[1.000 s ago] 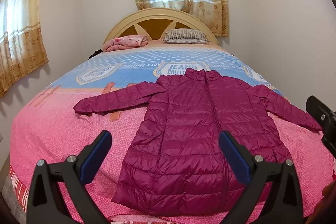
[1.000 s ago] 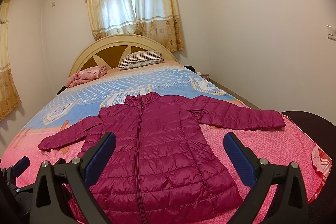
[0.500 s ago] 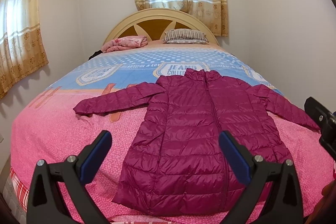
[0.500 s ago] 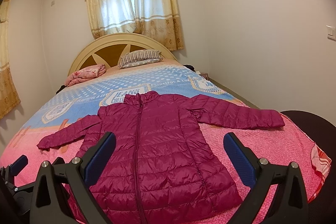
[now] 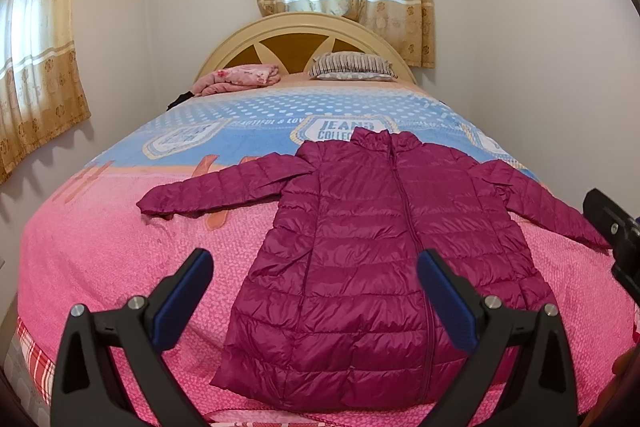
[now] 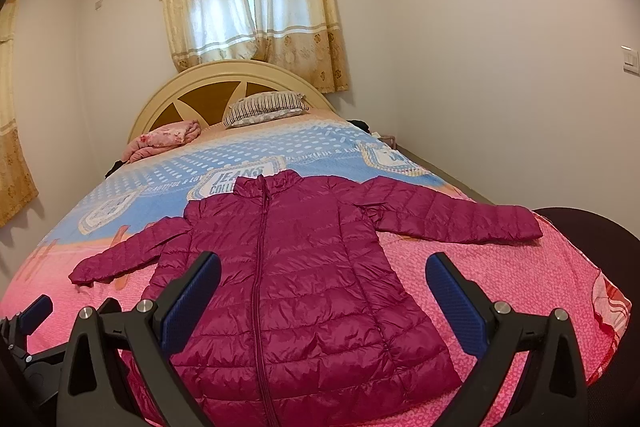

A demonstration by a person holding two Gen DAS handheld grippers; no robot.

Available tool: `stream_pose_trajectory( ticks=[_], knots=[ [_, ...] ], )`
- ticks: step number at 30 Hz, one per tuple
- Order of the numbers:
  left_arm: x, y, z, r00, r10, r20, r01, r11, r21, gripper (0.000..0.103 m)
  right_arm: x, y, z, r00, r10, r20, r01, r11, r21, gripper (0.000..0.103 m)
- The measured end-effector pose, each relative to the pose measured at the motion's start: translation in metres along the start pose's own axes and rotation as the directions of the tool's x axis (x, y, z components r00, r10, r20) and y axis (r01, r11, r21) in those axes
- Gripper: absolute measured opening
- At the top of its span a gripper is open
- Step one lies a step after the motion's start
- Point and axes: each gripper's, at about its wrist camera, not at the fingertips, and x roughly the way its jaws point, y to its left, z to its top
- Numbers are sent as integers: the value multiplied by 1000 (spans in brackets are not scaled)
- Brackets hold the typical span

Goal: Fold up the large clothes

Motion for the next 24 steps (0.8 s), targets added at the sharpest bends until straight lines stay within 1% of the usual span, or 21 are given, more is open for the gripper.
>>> stream_pose_trajectory(
  ticks=[5, 24],
  knots=[
    [2, 1, -1, 1000, -3, -8, 3, 1000, -15, 103, 3, 0, -1, 1000, -5, -6, 5, 1000, -6, 102],
    [10, -3, -5, 999, -26, -32, 26, 1000, -9, 103, 18, -4, -7, 998, -41, -48, 40, 999, -15, 102]
  ],
)
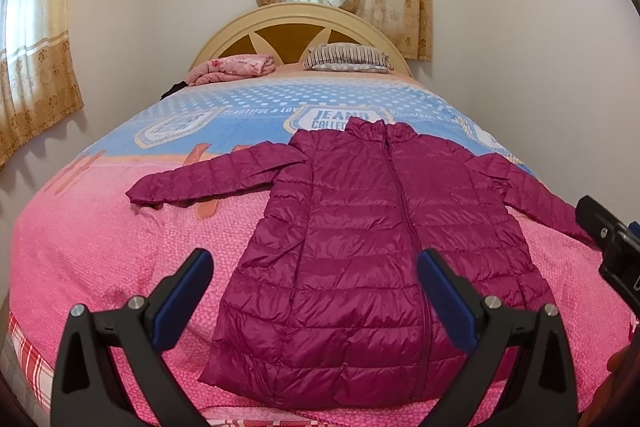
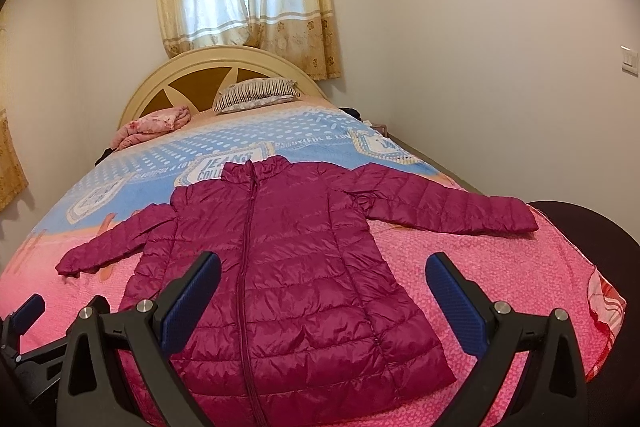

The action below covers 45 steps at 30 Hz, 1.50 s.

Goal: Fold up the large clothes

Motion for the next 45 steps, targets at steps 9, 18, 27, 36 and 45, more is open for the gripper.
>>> stream_pose_trajectory(
  ticks=[9, 18, 27, 36, 45],
  knots=[
    [14, -2, -1, 1000, -6, -30, 6, 1000, 3, 103, 16, -3, -1, 999, -9, -36, 9, 1000, 8, 102],
    [49, 1, 11, 990, -115, -75, 115, 993, -5, 103, 56, -18, 10, 994, -28, -103, 32, 999, 38, 102],
    [114, 27, 35, 981, -167, -98, 163, 985, -52, 103, 132, -157, 21, 969, -144, -199, 194, 946, 258, 102],
    [186, 49, 57, 998, 17, -61, -20, 999, -47, 103, 195, -318, 22, 903, -307, -300, 420, 778, 468, 101],
    [232, 74, 56, 982, 165, -87, -172, 981, -89, 103, 248, -345, -1, 850, -307, -428, 492, 754, 436, 66]
  ],
)
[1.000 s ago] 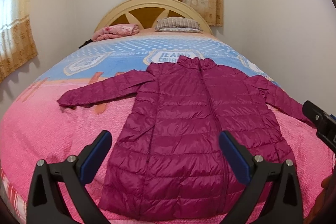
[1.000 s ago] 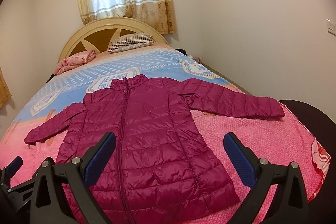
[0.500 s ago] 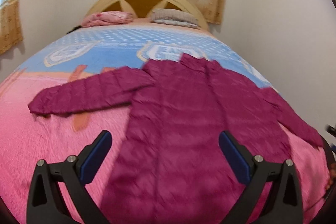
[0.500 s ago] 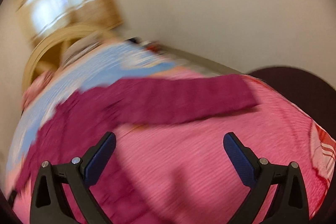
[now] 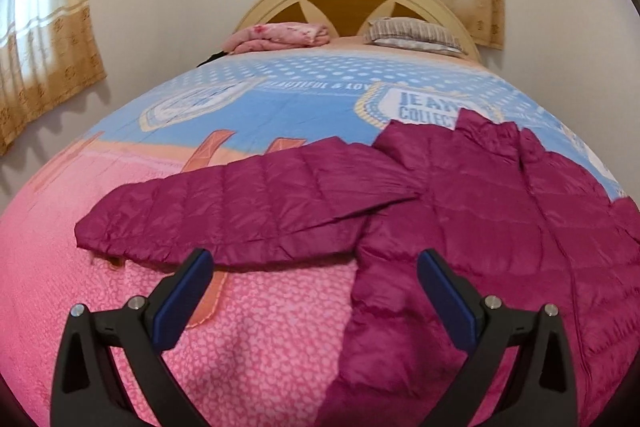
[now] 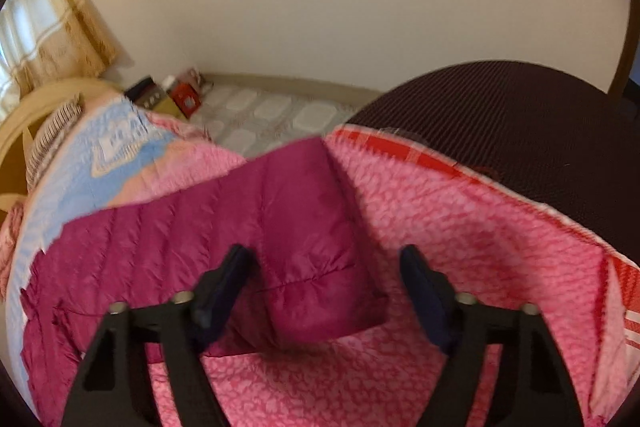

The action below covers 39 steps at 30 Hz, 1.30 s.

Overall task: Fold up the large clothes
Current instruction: 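Grasp the jacket sleeve with the right tool and fold it across the body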

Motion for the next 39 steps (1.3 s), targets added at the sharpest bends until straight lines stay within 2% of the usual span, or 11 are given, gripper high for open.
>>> stream_pose_trajectory(
  ticks=[4, 7, 8, 9, 12, 17, 23, 26, 29, 33, 39],
  knots=[
    [9, -2, -7, 1000, 6, -21, -5, 1000, 6, 103, -1, 5, -1, 998, -47, 32, 48, 998, -40, 60],
    [19, -6, -14, 998, 16, -55, -14, 999, 28, 103, -9, 13, -6, 995, -64, 74, 72, 992, -102, 41],
    [20, -8, -16, 998, 19, -64, -17, 999, 39, 103, -8, 16, -6, 996, -53, 74, 62, 991, -116, 28],
    [19, -10, -16, 998, 25, -63, -22, 999, 49, 103, -9, 20, -8, 996, -59, 73, 68, 988, -137, 25],
    [16, -14, -17, 999, 28, -45, -25, 997, 70, 103, -8, 31, -11, 991, -92, 101, 110, 975, -194, 18],
    [16, -18, -23, 997, -11, -73, 17, 996, 84, 103, -23, 44, -3, 987, -71, 147, 100, 975, -201, 11],
    [19, -9, -26, 994, -36, -99, 39, 999, 26, 103, -85, 98, 11, 975, 79, 210, -13, 955, -296, 10],
    [17, -4, -29, 993, -64, -95, 63, 998, -16, 103, -123, 152, 1, 955, 193, 226, -87, 909, -408, 10],
    [17, 0, -32, 991, -75, -106, 71, 997, -44, 103, -153, 215, -23, 924, 327, 196, -181, 829, -529, 10],
    [17, 5, -35, 989, -93, -111, 85, 993, -76, 103, -176, 300, -78, 873, 485, 51, -343, 686, -642, 10],
    [23, 18, -37, 980, -144, -134, 123, 980, -154, 103, -164, 396, -178, 791, 586, -174, -522, 500, -691, 10]
  ],
)
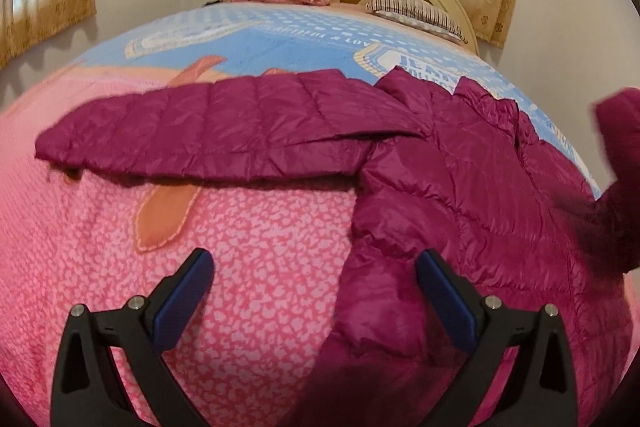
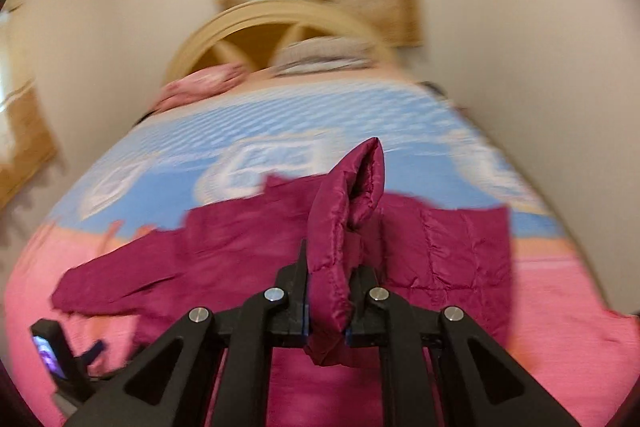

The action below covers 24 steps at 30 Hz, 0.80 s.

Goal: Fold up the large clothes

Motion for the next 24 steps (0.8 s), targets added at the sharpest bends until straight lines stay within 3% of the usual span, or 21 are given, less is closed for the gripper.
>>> stream_pose_trajectory(
  ticks=[6, 11, 13, 14, 15, 17, 19, 20, 22, 24],
  knots=[
    [-1, 4, -1, 1000, -28, 2, 28, 999, -22, 103, 72, 70, -35, 983, 139, -116, -144, 989, -40, 10],
    [-1, 6, -2, 999, -44, 5, 44, 999, -30, 103, 107, 83, -61, 960, 221, -173, -232, 971, -51, 15],
    [-1, 6, -2, 999, -48, 3, 48, 998, -32, 103, 120, 82, -63, 926, 302, -226, -312, 950, -8, 35],
    [-1, 7, -2, 999, -48, 2, 48, 998, -31, 103, 125, 79, -66, 881, 403, -249, -399, 915, 68, 50],
    [0, 7, -2, 999, -47, 0, 47, 998, -29, 103, 123, 76, -66, 858, 454, -242, -440, 891, 112, 53],
    [1, 7, -2, 999, -43, -3, 43, 999, -26, 103, 115, 71, -62, 846, 491, -208, -470, 871, 144, 53],
    [1, 6, -2, 999, -41, -5, 41, 999, -22, 103, 99, 61, -58, 850, 510, -135, -488, 857, 168, 53],
    [3, 6, -1, 999, -40, -6, 39, 999, -21, 103, 93, 54, -58, 863, 497, -93, -477, 861, 179, 53],
    [4, 4, 0, 999, -33, -9, 33, 999, -15, 103, 93, 53, -58, 904, 411, -121, -390, 906, 166, 50],
    [5, 3, 1, 1000, -27, -12, 26, 1000, -11, 103, 104, 63, -67, 919, 343, -194, -328, 939, 107, 23]
  ],
)
